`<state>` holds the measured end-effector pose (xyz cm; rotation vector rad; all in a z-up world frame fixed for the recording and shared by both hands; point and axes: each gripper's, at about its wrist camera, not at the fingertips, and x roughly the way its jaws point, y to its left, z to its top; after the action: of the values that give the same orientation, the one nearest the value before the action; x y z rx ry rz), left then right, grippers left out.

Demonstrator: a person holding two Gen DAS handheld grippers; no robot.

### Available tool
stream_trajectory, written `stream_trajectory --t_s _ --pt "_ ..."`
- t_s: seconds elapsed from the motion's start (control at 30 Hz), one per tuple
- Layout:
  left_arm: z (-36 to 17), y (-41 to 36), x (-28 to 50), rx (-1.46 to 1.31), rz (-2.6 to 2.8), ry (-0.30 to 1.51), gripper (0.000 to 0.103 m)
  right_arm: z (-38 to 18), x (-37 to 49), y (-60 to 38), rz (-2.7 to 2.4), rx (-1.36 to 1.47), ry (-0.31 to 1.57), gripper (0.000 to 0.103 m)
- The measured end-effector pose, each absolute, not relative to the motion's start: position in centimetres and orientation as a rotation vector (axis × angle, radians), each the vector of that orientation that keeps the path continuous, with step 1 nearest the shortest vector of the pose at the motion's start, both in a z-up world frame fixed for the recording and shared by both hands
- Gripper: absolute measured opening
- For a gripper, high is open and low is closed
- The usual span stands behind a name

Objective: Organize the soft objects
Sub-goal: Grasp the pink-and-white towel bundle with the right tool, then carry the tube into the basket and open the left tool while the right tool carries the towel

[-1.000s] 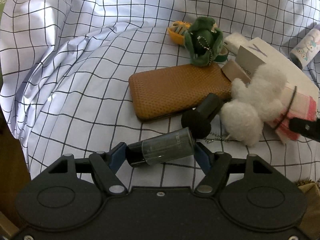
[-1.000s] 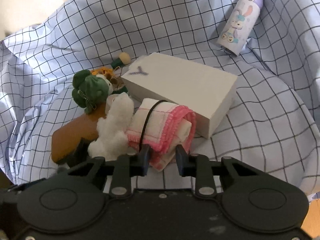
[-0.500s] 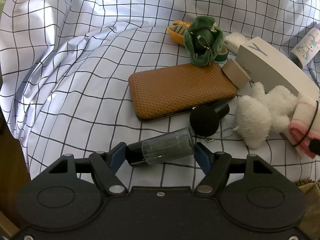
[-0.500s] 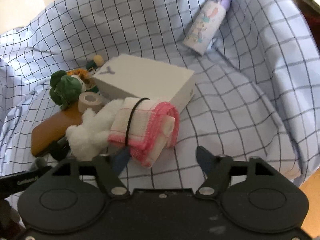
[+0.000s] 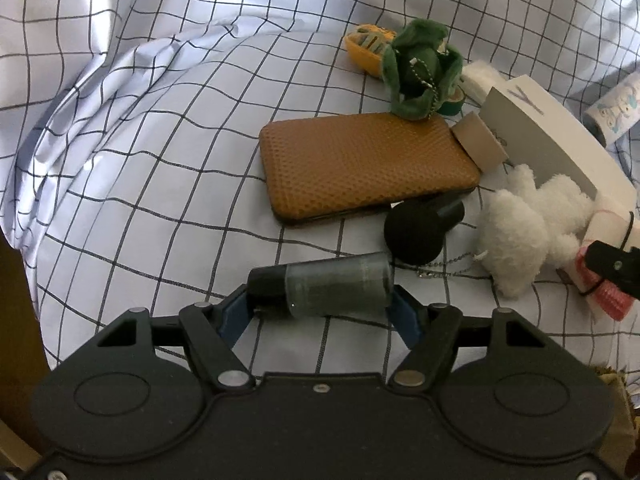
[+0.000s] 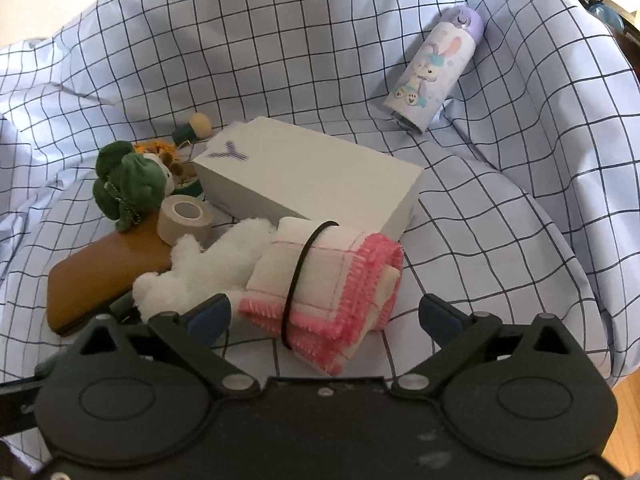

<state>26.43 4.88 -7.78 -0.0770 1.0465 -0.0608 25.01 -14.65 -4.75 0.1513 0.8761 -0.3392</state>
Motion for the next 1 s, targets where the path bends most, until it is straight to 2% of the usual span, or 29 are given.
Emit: stream_trajectory --t_s 0.03,0.1,0.13,0.17,0.23,0.33,0.57,0.63,0.67,0.7,0.8,0.83,0.87,1.0 --pt "-7.8 4.8 26.4 -0.074 -0.059 1.046 0.067 -4.9 25.1 -14.6 -0.345 0.145 0.879 0.1" --pt "-7.8 4.6 26.3 -0.064 -0.056 1.043 0.067 -5.0 25.2 -14.6 -0.348 0.135 0.885 0.09" --pt "-7.7 4.7 26.3 -0.064 -0.058 1.04 0.067 -5.1 25.3 -14.6 -0.324 0.139 0.895 0.077" --pt "-7.6 4.7 26.2 -0.067 -0.059 1.037 0.068 -5.1 25.3 -14.6 -0.3 0.154 0.905 0.071" --pt "-7.6 4.7 26.2 -0.072 -0.061 1.033 0.069 -5.0 25.1 -14.5 -0.304 0.155 0.9 0.07" --pt "-7.5 4.9 26.3 -0.081 -0.055 1.029 0.076 -4.8 25.0 -14.4 -0.299 0.147 0.896 0.069" --pt "-7.7 5.6 26.7 -0.143 -0.032 1.058 0.077 -4.6 24.6 -14.6 -0.286 0.147 0.885 0.069" --pt "-7.7 5.8 26.8 -0.161 -0.029 1.059 0.074 -4.4 24.4 -14.6 -0.282 0.15 0.875 0.069" --pt "-7.7 5.8 26.8 -0.162 -0.02 1.058 0.067 -4.4 24.4 -14.7 -0.279 0.152 0.871 0.069" --pt "-7.6 5.8 26.8 -0.163 -0.017 1.05 0.065 -4.3 24.3 -14.7 -0.277 0.152 0.867 0.069" --pt "-7.5 5.6 26.7 -0.165 -0.029 1.038 0.065 -4.2 24.2 -14.7 -0.274 0.159 0.861 0.067" --pt "-7.4 5.6 26.6 -0.163 -0.029 1.032 0.065 -4.1 24.1 -14.8 -0.275 0.162 0.857 0.055" --pt "-7.2 5.5 26.4 -0.159 -0.029 1.027 0.065 -3.9 24.0 -14.8 -0.273 0.163 0.856 0.052" --pt "-6.2 5.0 25.7 -0.16 -0.05 1.008 0.065 -3.6 23.6 -15.1 -0.271 0.168 0.858 0.052"
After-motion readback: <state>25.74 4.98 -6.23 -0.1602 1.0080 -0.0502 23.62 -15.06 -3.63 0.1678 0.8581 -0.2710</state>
